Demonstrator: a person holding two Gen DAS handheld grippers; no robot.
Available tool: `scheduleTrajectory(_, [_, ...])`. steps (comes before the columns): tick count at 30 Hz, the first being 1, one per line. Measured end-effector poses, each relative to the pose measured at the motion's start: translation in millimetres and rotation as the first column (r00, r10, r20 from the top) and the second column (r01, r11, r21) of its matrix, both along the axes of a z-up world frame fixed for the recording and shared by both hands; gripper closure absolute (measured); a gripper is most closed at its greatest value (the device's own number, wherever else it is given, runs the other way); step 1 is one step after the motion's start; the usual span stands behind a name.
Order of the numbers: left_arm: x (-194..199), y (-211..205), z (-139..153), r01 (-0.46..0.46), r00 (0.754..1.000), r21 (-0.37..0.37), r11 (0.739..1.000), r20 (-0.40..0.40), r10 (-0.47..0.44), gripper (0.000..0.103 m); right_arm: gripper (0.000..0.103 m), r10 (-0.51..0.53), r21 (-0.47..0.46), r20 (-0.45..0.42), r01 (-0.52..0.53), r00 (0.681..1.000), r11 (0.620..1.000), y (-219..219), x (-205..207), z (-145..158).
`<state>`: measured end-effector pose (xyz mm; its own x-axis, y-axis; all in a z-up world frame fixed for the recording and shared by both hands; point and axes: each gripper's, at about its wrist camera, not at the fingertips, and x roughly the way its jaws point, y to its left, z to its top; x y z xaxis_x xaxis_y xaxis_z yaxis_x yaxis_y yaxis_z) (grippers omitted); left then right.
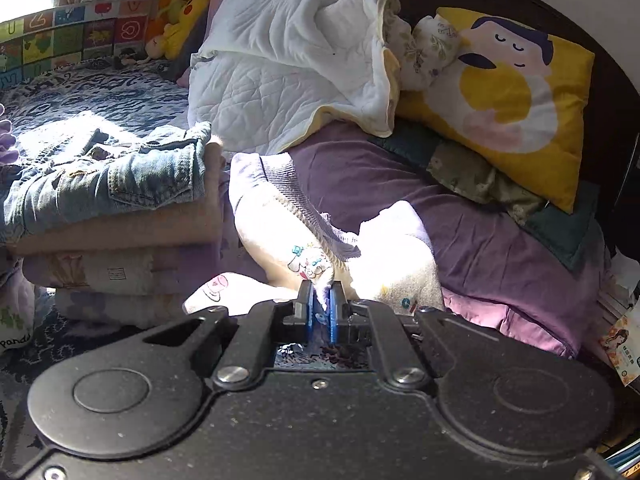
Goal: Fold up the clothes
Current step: 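Grasp the lavender-and-cream sweatshirt with the left tool while the right tool approaches, then lift the sweatshirt with the left tool and carry it onto open quilt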
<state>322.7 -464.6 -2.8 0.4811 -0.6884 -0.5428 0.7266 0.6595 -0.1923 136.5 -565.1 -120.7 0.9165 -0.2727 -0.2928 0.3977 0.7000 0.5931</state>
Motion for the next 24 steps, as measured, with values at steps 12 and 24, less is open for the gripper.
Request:
scheduleTrajectory(12, [-49,144,106,-0.144,0.98,-0.18,0.973,0.112,0.166,0.099,0.005,0.118,0.009,0.102,-0.119,0.988,0.993,22,-9,7])
scheduleTrajectory(24, [1,301,114,-0.498,0.849,-0.07,0.864,0.163,0.503,0.099,0.005,0.416,-0.131,0.01,-0.411,0.909,0.902,127,38,20])
